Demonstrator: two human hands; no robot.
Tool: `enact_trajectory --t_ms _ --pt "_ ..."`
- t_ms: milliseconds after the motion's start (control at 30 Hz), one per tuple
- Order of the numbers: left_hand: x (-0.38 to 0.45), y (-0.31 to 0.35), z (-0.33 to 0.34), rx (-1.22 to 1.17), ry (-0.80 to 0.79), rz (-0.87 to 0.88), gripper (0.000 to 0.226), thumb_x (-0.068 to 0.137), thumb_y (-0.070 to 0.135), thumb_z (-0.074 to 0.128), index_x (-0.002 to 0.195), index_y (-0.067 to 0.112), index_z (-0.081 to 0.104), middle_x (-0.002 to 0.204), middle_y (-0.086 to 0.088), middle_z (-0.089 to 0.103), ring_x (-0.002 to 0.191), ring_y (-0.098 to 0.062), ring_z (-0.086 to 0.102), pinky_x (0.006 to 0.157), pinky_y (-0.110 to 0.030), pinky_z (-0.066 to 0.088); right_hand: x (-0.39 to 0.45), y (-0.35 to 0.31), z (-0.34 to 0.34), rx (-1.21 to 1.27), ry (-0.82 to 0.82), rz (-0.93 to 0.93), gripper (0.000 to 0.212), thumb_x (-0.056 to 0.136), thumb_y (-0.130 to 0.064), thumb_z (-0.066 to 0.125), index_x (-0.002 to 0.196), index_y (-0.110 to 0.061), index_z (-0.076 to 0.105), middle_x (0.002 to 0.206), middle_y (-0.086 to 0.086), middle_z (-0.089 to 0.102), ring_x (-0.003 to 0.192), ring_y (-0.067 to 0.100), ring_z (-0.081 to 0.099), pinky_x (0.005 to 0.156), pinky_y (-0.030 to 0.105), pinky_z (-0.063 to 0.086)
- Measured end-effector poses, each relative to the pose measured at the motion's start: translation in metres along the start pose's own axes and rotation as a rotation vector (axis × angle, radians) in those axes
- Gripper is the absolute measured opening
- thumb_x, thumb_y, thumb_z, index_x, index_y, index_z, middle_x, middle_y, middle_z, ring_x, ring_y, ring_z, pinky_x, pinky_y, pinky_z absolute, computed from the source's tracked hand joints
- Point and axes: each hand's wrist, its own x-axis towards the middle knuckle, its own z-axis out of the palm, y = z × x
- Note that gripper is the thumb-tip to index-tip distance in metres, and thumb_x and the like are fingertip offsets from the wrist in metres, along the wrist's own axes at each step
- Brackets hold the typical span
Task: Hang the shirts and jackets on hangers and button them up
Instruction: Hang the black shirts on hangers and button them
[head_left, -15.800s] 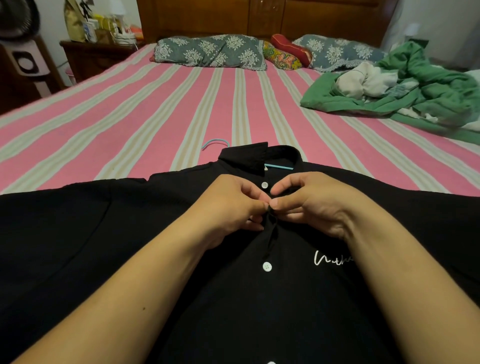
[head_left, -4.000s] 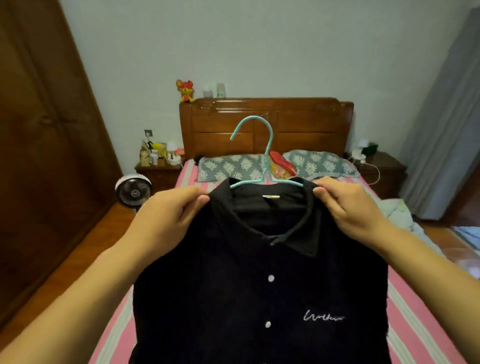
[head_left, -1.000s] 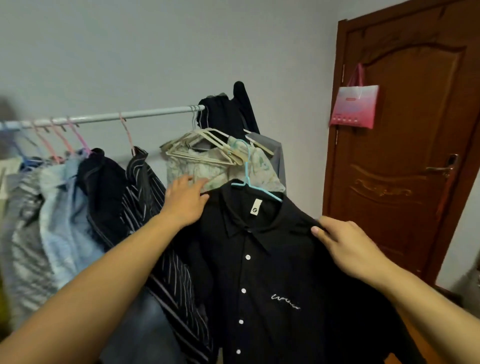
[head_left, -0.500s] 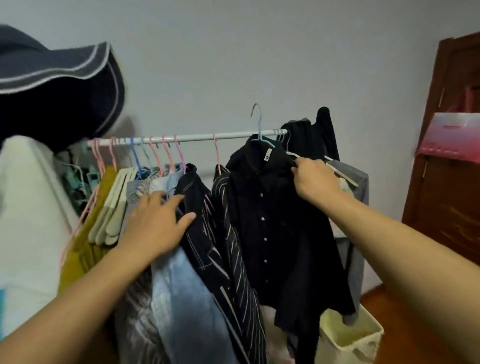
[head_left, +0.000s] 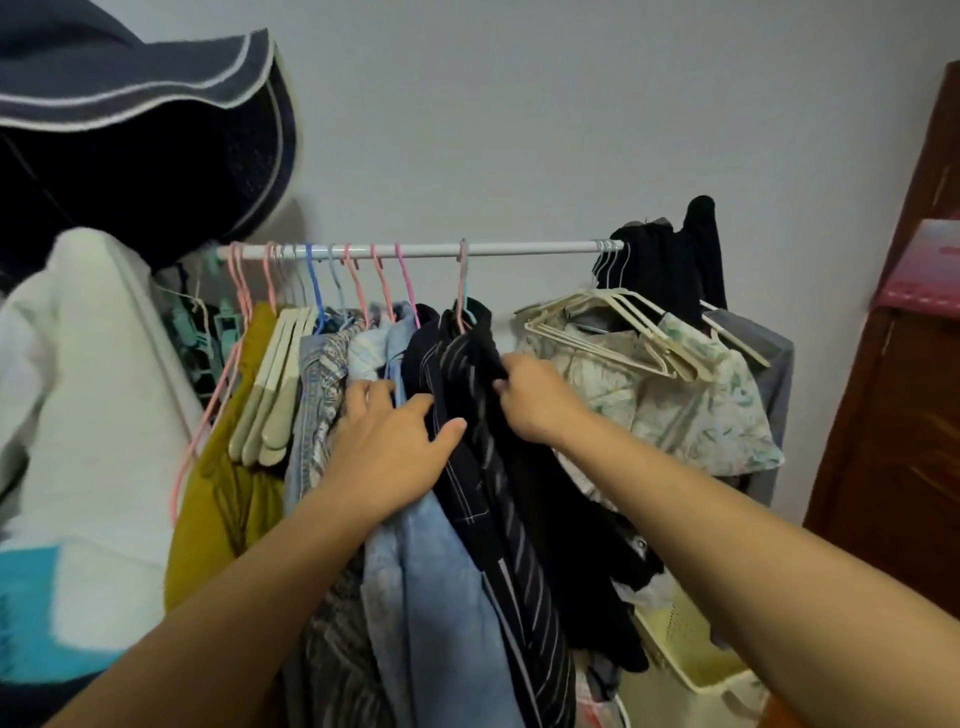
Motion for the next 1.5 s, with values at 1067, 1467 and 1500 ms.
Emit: enact_trajectory --t_ms 1067,1467,1500 --pt "-0.266 0.353 0.1 -0.499 -0.687 1.298 0.022 0.097 0.025 0.051 0.092 0.032 0.071 0.102 -0.003 0.073 0.096 -0.03 0.066 0.087 -0.041 0.055 -0.533 0.09 -0.1 -0.058 0.419 1.329 0.023 0.101 -0.018 0.049 0.114 -0.013 0.067 0.106 0.011 0.071 0.092 0.031 0.072 0.083 0.044 0.059" --pt "-0.801 0.258 -0.099 -0.604 -1.03 2.322 0.02 0.098 0.026 0.054 0.102 0.024 0.074 0.1 -0.001 0.072 0.095 -0.025 0.065 0.081 -0.034 0.052 -0.976 -0.299 -0.025 -0.013 1.225 2.136 0.024 0.099 -0.012 0.044 0.106 -0.007 0.066 0.095 0.016 0.074 0.073 0.022 0.075 0.062 0.034 0.059" --pt "-0.833 0.239 -0.108 -0.564 -1.057 2.398 0.021 0.098 0.025 0.054 0.104 0.023 0.074 0.1 -0.001 0.072 0.094 -0.025 0.065 0.081 -0.035 0.053 -0.997 -0.333 -0.007 0.015 1.283 2.19 0.023 0.099 -0.012 0.044 0.106 -0.007 0.065 0.097 0.016 0.074 0.074 0.022 0.075 0.061 0.032 0.058"
